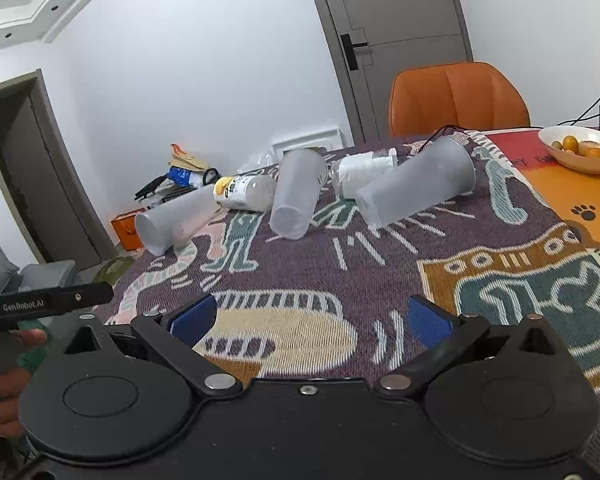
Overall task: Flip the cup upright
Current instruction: 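Reach the right gripper to the large tipped frosted cup and close on it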
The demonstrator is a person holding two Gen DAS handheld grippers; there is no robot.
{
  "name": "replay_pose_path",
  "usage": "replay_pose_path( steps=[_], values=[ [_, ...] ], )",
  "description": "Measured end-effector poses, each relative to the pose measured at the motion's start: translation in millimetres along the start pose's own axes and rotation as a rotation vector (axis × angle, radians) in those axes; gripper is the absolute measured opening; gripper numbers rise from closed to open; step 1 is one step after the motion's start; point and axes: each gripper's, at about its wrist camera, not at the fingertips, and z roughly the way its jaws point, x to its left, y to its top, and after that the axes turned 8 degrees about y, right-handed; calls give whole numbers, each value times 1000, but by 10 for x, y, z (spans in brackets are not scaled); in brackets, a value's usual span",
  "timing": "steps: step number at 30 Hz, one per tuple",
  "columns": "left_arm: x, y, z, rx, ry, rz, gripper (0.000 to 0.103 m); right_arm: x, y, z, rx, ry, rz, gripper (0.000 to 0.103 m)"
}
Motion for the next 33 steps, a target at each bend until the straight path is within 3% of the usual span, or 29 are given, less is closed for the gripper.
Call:
replay_pose_path(
  steps=[8,15,33],
  values=[
    [-50,154,280,-4,-13,-8,97,-269,277,262,-40,-14,103,103],
    [-89,293,591,0,-23,-33,97,-629,469,572,-42,-1,260,103],
    [-235,556,1360,51,-14,-60,97,-1260,757,1392,-25,-20,463,103]
  ],
)
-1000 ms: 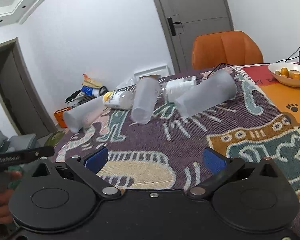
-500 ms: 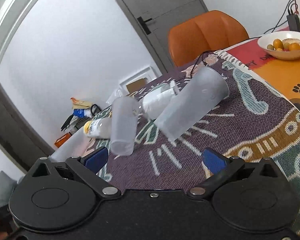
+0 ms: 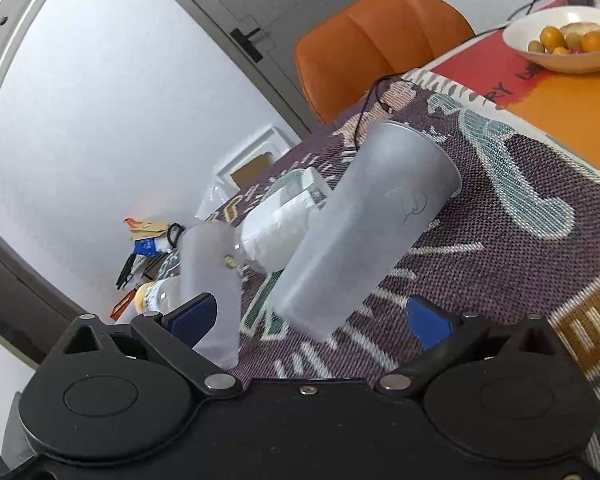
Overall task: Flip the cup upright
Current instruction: 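Reach the right gripper to the large tipped frosted cup and close on it, then lift the frosted cup with the right gripper and rotate it mouth-up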
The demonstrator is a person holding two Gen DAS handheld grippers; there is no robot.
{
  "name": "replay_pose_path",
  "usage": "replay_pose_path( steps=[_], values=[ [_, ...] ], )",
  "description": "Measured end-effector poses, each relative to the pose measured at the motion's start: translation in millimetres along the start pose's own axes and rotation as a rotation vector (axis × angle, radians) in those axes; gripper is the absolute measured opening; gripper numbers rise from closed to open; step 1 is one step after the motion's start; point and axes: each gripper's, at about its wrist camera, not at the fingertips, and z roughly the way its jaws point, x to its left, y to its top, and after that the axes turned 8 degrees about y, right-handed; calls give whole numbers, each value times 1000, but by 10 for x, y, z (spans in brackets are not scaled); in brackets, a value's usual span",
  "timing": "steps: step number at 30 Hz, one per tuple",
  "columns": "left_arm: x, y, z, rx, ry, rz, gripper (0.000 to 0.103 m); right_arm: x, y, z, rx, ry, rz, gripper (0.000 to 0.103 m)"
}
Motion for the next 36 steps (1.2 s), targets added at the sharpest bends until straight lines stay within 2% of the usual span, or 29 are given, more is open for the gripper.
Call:
replay_pose_path(
  steps=[10,20,21,22,23,25,27,36],
  values=[
    [-80,115,338,28,4,-23,97,-175,207,372,11,-32,87,103],
    [-113,192,462,32,3,-34,97,-299,310,593,13,-71,172,103],
    [-118,195,464,31,2,-36,97,-316,314,609,5,-73,176,99],
    [-124,199,465,29,1,-39,97,-321,316,609,-5,-81,177,86],
    [-131,204,467,26,2,-41,97,-329,314,605,-12,-95,181,77],
    [-148,214,467,25,7,-46,97,-385,308,587,-21,-86,217,65],
    [-162,219,437,23,3,-51,97,-432,296,546,-21,-67,249,62],
    [-206,163,165,3,-22,-52,97,-385,63,227,-30,21,269,61]
  ],
)
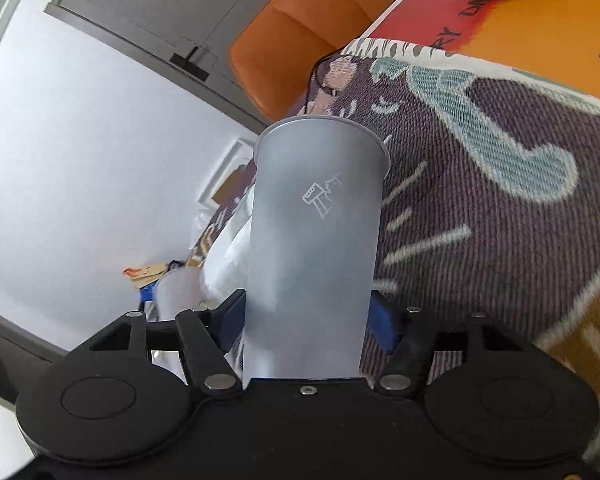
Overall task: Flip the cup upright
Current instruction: 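Lift the frosted cup with the right gripper and rotate it mouth-up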
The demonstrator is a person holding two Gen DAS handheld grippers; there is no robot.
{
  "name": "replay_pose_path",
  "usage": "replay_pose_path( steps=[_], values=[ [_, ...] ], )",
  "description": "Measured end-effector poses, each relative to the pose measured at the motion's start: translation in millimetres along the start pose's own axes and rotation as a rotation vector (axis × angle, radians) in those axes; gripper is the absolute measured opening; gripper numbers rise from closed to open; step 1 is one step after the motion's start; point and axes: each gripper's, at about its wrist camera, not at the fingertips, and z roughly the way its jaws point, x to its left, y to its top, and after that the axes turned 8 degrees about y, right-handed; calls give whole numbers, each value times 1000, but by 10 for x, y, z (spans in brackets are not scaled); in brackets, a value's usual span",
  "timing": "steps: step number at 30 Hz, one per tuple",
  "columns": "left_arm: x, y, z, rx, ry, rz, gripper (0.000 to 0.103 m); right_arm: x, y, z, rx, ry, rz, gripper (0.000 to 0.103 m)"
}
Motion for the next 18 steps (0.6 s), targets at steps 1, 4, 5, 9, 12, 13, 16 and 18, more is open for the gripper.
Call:
replay_pose_path(
  steps=[1,4,5,9,12,13,16,18],
  values=[
    [-3,-14,-43,-2,-4,2,97,12,-37,-34,1,11,0,61],
    [-5,-41,-147,-8,-11,4,97,43,-144,-154,1,42,10,61],
    [6,-47,-183,-10,-14,1,97,50,-178,-190,0,48,16,61],
    [54,-80,-331,-22,-20,-1,97,109,-355,-325,0,76,39,61],
    [100,-111,-412,-24,-22,-1,97,157,-510,-434,-9,102,55,61],
    [118,-124,-441,-22,-24,-4,97,175,-555,-460,-10,106,57,61],
    [151,-168,-522,-22,-28,-7,97,218,-696,-549,-8,122,68,61],
    [178,-199,-579,-24,-31,-9,97,251,-786,-594,-6,130,69,61]
  ],
)
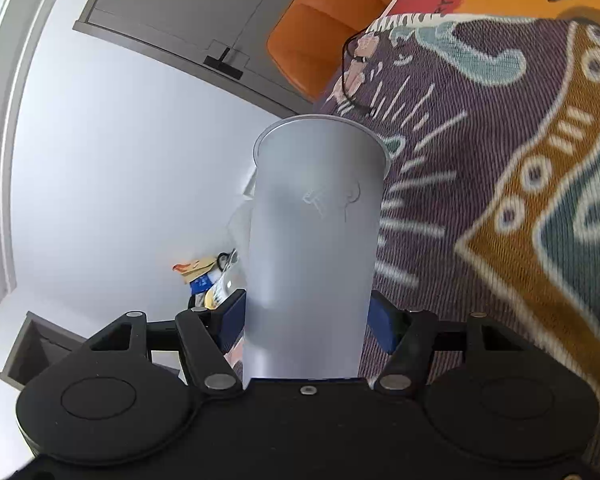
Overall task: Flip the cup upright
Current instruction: 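Lift the frosted cup with the right gripper and rotate it mouth-up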
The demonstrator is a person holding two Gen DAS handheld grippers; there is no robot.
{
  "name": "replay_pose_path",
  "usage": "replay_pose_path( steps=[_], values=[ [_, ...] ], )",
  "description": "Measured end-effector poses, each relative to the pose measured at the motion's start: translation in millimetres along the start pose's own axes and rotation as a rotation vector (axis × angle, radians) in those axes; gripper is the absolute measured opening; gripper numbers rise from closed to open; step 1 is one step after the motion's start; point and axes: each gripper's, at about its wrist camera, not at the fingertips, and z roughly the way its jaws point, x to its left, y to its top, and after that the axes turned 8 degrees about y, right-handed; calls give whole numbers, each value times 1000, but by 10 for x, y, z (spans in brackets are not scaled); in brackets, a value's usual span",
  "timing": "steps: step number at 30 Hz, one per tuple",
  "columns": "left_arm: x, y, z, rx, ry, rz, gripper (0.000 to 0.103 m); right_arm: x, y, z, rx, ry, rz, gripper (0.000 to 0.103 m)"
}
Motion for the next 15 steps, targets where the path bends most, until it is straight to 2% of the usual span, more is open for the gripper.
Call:
replay_pose_path(
  steps=[15],
  values=[
    [217,-207,-382,15,-13,-14,97,113,-495,-97,32,-9,4,61]
  ],
)
